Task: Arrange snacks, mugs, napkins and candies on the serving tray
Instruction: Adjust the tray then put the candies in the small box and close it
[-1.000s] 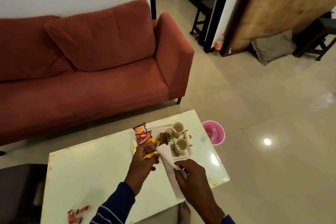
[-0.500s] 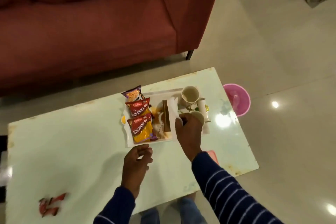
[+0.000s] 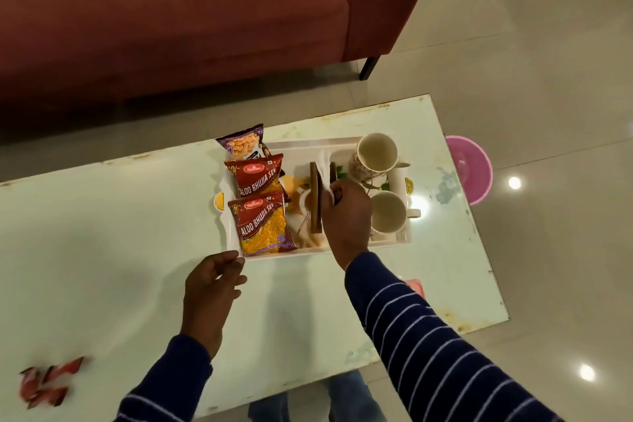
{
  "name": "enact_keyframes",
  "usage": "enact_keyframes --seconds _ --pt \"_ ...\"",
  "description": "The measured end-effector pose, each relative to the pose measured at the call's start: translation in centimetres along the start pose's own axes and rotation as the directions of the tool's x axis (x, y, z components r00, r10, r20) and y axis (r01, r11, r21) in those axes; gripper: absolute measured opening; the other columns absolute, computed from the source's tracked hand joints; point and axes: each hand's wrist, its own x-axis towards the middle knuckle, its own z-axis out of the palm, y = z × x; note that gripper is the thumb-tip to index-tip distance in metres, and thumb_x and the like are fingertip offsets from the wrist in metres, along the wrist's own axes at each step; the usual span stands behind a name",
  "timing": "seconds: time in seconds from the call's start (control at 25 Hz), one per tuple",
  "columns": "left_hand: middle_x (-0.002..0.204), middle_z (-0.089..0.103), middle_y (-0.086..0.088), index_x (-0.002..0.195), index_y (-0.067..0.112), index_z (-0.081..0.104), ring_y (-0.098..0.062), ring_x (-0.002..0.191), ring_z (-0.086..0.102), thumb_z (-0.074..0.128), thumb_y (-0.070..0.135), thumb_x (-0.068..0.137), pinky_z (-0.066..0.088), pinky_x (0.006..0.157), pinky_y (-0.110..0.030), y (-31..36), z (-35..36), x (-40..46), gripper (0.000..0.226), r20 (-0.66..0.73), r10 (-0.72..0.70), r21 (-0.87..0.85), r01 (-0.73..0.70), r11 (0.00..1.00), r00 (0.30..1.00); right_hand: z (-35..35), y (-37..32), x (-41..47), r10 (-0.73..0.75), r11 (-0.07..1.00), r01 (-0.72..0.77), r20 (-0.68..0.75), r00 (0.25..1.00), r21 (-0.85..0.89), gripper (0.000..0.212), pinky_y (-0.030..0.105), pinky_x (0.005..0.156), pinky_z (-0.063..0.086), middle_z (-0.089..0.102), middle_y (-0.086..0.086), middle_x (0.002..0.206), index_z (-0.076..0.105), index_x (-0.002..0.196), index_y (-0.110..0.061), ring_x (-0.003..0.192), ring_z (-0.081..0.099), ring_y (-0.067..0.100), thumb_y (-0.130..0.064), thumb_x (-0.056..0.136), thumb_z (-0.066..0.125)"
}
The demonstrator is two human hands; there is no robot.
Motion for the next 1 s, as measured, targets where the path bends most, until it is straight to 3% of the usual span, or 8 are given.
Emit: enact_keyframes --seconds 0.16,0.32,0.48,0.56,0.64,0.72,0.8,1.0 --pt "0.097 0.072 -0.006 0.094 0.020 0.068 -0.024 0.086 0.069 0.066 0.013 0.090 0.052 0.069 -0.033 1.0 0.6 2.4 0.008 -0.062 0.045 0.033 -0.043 0.999 0.997 -0.9 -0.4 -0.6 -0.097 0.994 0.095 -0.038 0.995 -0.045 0.025 0.015 0.066 0.041 0.068 -0.006 0.095 0.069 0.103 -0.018 0.076 0.057 0.004 -0.039 0.091 0.063" --pt "0.095 0.072 -0.012 0.089 0.018 0.068 -0.029 0.085 0.068 0.064 0.007 0.089 0.052 0.074 -0.036 1.9 -0.2 4.4 0.011 -0.125 0.069 0.043 -0.064 0.997 0.990 -6.8 -0.2 -0.5 -0.166 0.976 0.193 -0.226 0.960 0.103 0.011 0.009 0.065 0.048 0.068 -0.015 0.089 0.070 0.096 -0.027 0.074 0.064 0.002 -0.031 0.088 0.064" --pt "0.103 0.071 -0.012 0.109 0.014 0.066 -0.034 0.096 0.068 0.068 0.015 0.088 0.055 0.085 -0.046 2.0 -1.2 6.7 0.021 -0.176 0.080 0.069 -0.069 0.995 0.981 -13.5 3.6 2.4 -0.055 0.992 0.086 -0.304 0.951 0.088 0.012 0.001 0.065 0.042 0.069 -0.015 0.090 0.070 0.097 -0.028 0.074 0.064 -0.001 -0.022 0.090 0.063" --pt "0.116 0.067 -0.006 0.121 0.019 0.060 -0.033 0.104 0.065 0.070 0.022 0.087 0.053 0.094 -0.050 1.9 -1.4 8.3 0.036 -0.209 0.072 0.104 -0.051 0.993 0.975 -14.5 6.3 5.0 0.092 0.995 -0.085 -0.211 0.973 0.045 0.018 0.009 0.075 0.045 0.073 -0.006 0.096 0.073 0.105 -0.022 0.076 0.065 0.002 -0.018 0.091 0.063" --pt "0.128 0.062 -0.002 0.133 0.023 0.052 -0.030 0.111 0.062 0.069 0.030 0.088 0.049 0.099 -0.051 1.8 -1.4 10.0 0.049 -0.222 0.045 0.131 -0.016 0.991 0.974 -14.0 8.6 7.4 0.227 0.971 -0.225 -0.020 0.974 0.079 0.023 0.030 0.088 0.052 0.073 0.000 0.101 0.072 0.113 -0.015 0.087 0.066 0.015 -0.014 0.092 0.062" --pt "0.131 0.060 -0.001 0.141 0.023 0.042 -0.028 0.114 0.060 0.067 0.036 0.089 0.048 0.101 -0.051 1.7 -1.2 11.4 0.059 -0.207 0.026 0.111 -0.003 0.994 0.978 -12.6 10.0 9.1 0.323 0.927 -0.347 0.169 0.931 0.139 0.026 0.039 0.084 0.053 0.071 0.002 0.099 0.071 0.117 -0.012 0.088 0.065 0.021 -0.013 0.094 0.059" --pt "0.127 0.060 -0.001 0.144 0.023 0.037 -0.028 0.113 0.061 0.064 0.042 0.091 0.048 0.100 -0.052 1.6 -0.8 12.3 0.063 -0.182 0.035 0.126 -0.012 0.992 0.983 -11.5 10.8 10.2 0.344 0.900 -0.395 0.256 0.904 0.187 0.024 0.040 0.076 0.052 0.070 0.006 0.096 0.070 0.114 -0.009 0.084 0.063 0.024 -0.011 0.095 0.057" --pt "0.118 0.064 -0.008 0.142 0.023 0.040 -0.026 0.093 0.067 0.052 0.047 0.096 0.057 0.084 -0.047 1.5 0.2 14.0 0.053 -0.091 0.022 0.147 -0.008 0.989 0.996 -10.2 11.2 11.4 0.357 0.824 -0.446 0.292 0.887 0.350 0.024 0.037 0.070 0.052 0.068 0.009 0.092 0.063 0.118 -0.015 0.079 0.064 0.025 -0.009 0.096 0.058"
